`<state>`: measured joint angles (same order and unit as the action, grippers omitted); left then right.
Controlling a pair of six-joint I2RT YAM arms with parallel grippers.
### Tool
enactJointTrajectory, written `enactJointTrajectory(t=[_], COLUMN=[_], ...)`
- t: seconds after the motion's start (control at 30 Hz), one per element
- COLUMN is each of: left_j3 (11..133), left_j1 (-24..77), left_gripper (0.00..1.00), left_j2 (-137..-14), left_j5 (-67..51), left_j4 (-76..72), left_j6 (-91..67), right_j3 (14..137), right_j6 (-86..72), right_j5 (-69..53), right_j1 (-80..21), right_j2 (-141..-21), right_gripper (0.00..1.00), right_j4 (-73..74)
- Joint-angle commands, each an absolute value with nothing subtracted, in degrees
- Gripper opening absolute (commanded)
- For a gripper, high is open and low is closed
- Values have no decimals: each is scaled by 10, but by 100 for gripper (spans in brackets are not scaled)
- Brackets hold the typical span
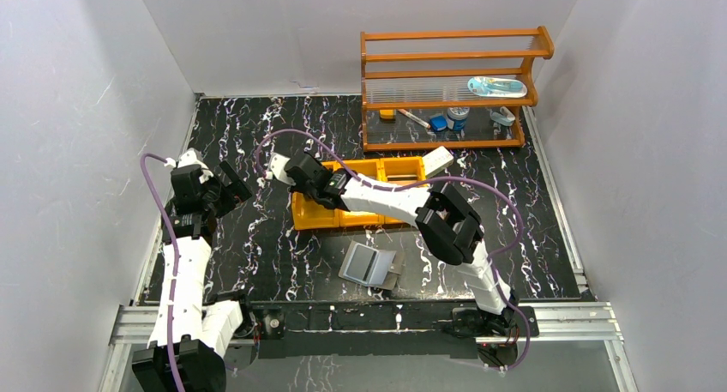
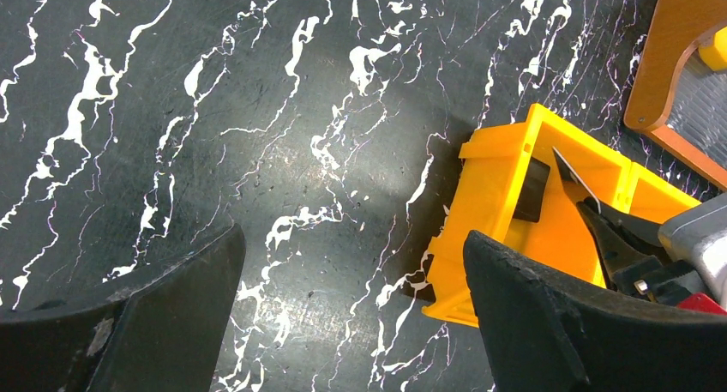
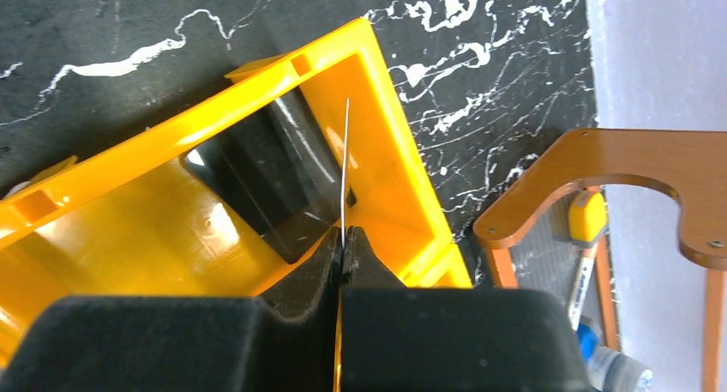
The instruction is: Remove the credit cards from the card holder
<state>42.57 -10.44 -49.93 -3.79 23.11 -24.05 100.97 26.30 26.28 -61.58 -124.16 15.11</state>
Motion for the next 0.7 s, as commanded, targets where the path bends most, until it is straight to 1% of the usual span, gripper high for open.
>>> enactJointTrajectory(t=[0.0,0.17,0.37,0.47,0.6,0.67], left_j3=[419,419,419,420,421,422], left_j1=[-109,-109,-109,-109,-109,-109], left_gripper=[98,98,98,98,98,98], left_j2=[-489,-489,-491,-493,-495,-496], left_j5=[-43,-40,-41,-40,-41,-42], left_j4=[227,227,228,228,228,229], left_j6=[-241,-240,-240,-240,-240,-241], right_j3=[1036,1029,1058,1056,1046,1046], right_j6=[314,349,358,360,350,342], right_j5=[303,316,322,327,314,301], right_j1=[-615,-615,-620,-622,-623,-623], right_j2=[-1256,-1270,-1302,-1306,-1301,-1298], right_gripper=[6,9,10,18,24,30], right_j4=[118,87,92,91,91,103])
